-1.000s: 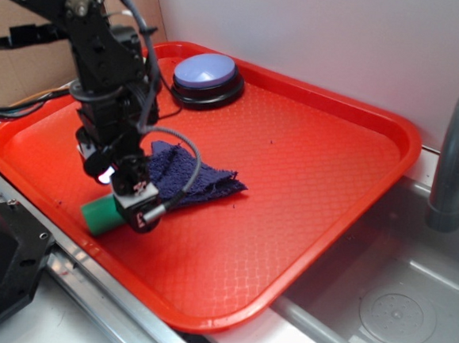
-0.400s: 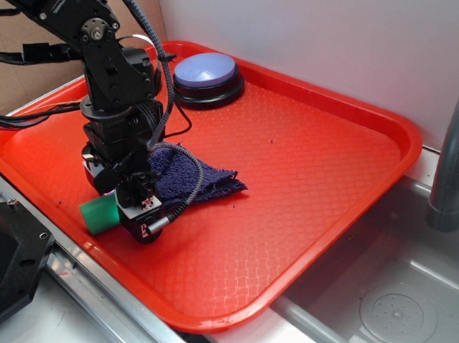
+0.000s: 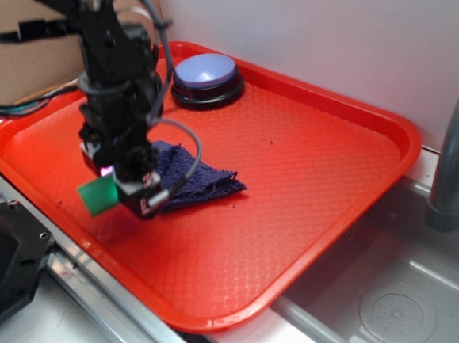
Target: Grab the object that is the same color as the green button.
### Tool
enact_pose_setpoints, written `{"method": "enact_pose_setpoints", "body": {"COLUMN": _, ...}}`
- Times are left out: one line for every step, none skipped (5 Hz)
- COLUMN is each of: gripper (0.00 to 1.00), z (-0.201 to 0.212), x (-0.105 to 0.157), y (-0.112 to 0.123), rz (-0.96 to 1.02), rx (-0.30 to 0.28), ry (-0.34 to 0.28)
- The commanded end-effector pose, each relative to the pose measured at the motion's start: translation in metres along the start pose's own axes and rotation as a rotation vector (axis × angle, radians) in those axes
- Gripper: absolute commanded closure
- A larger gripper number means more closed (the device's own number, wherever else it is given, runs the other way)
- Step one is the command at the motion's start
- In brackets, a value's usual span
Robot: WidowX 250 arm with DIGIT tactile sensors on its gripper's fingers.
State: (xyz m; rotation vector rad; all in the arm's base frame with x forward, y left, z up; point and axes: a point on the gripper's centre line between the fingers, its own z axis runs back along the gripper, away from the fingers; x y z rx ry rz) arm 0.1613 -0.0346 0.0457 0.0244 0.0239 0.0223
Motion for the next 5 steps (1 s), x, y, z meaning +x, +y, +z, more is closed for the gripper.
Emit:
{"method": "enact_pose_setpoints", "body": {"gripper": 1.0, "z": 0.072, "x": 0.014, "y": 0.014, "rz": -0.028, "rx": -0.028, "ry": -0.026}}
{"method": "enact_pose_setpoints", "body": {"gripper": 1.0, "z": 0.118, "x": 0.014, "y": 0.022, "rz": -0.026, "rx": -0.026, "ry": -0.047}}
{"method": "enact_pose_setpoints", "body": {"gripper": 1.0, "z": 0.148, "x": 0.016, "y": 0.038, "rz": -0.015, "rx": -0.068, "ry": -0.08}}
{"method": "enact_pose_setpoints", "body": {"gripper": 1.0, "z": 0.159, "x": 0.025, "y": 0.046, "rz": -0.063, "rx": -0.07, "ry": -0.103}}
{"method": "enact_pose_setpoints", "body": {"gripper": 1.0, "z": 0.153, "x": 0.028, "y": 0.047, "rz": -0.049, "rx": -0.028, "ry": -0.081}}
